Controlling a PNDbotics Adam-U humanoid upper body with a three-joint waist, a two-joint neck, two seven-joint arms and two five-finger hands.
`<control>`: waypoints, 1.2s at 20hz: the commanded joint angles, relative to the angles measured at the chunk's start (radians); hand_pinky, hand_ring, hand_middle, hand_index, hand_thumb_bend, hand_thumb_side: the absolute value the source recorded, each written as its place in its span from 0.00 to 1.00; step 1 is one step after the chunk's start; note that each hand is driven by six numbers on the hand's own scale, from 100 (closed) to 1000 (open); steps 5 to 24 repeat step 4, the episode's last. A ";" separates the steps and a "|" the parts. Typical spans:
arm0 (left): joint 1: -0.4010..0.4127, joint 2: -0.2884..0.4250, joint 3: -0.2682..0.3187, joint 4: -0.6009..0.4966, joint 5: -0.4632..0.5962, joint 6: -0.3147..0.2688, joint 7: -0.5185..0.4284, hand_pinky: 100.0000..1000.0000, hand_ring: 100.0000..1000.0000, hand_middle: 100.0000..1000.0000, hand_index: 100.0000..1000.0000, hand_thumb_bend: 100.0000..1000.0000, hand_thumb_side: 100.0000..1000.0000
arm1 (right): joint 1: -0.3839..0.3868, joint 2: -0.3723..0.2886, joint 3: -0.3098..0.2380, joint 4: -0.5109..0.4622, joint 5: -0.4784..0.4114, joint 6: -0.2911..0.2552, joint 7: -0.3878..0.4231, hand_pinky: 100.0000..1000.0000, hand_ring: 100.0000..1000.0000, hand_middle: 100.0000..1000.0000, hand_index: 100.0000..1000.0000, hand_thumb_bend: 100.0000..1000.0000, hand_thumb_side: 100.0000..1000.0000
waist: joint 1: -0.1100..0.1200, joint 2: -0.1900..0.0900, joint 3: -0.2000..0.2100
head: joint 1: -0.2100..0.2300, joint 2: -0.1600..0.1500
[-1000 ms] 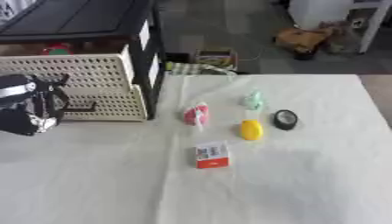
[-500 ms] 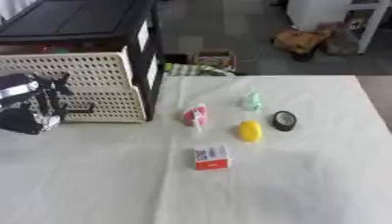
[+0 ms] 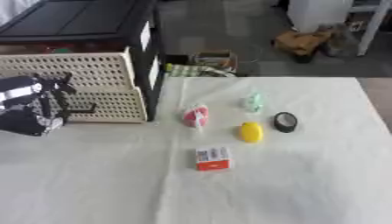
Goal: Pick up objects from table and place into drawer.
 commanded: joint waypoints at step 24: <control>0.067 0.070 0.005 -0.123 0.020 -0.060 -0.040 0.15 0.44 0.64 0.93 0.01 0.34 | -0.003 -0.013 -0.012 -0.016 -0.009 0.001 0.000 0.69 0.63 0.50 0.72 0.38 0.73 | -0.004 -0.044 0.005 | -0.001 0.007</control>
